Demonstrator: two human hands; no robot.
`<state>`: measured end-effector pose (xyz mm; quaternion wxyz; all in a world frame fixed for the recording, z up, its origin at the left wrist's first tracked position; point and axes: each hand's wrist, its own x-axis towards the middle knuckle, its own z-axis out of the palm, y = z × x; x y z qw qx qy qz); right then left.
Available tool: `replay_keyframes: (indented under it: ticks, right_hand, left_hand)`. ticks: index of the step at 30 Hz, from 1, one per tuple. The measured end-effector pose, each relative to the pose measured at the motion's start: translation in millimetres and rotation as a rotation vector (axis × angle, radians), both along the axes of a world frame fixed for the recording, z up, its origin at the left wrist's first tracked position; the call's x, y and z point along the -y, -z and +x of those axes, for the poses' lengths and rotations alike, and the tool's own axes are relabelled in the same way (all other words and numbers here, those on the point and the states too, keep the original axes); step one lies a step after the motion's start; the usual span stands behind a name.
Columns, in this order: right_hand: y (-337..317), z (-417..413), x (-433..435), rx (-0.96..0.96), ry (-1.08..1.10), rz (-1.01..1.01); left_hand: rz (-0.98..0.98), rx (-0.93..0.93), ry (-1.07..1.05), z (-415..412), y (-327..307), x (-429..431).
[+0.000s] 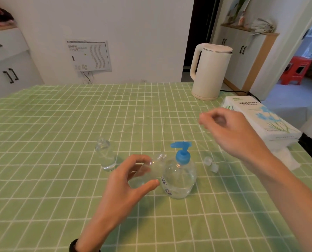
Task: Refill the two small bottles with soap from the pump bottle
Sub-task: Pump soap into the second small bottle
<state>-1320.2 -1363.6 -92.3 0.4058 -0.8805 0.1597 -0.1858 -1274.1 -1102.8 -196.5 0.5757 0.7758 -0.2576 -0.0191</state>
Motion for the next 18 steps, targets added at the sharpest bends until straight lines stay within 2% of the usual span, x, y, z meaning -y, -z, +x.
replay_keyframes:
  ticks: [2,7,13,18]
  right_hand:
    - [-12,15,-22,0.019,-0.074,0.017]
    - [-13,45,-57,-0.139,-0.175,-0.08]
    - [4,50,-54,-0.266,-0.128,-0.043]
    - [13,51,-55,-0.262,-0.061,0.029]
  left_hand:
    - [0.003,0.037,-0.011,-1,-6,5]
    - [-0.027,0.094,-0.017,1,-13,9]
    - [-0.091,0.062,-0.029,6,-13,8]
    - [-0.134,0.077,-0.008,7,-16,11]
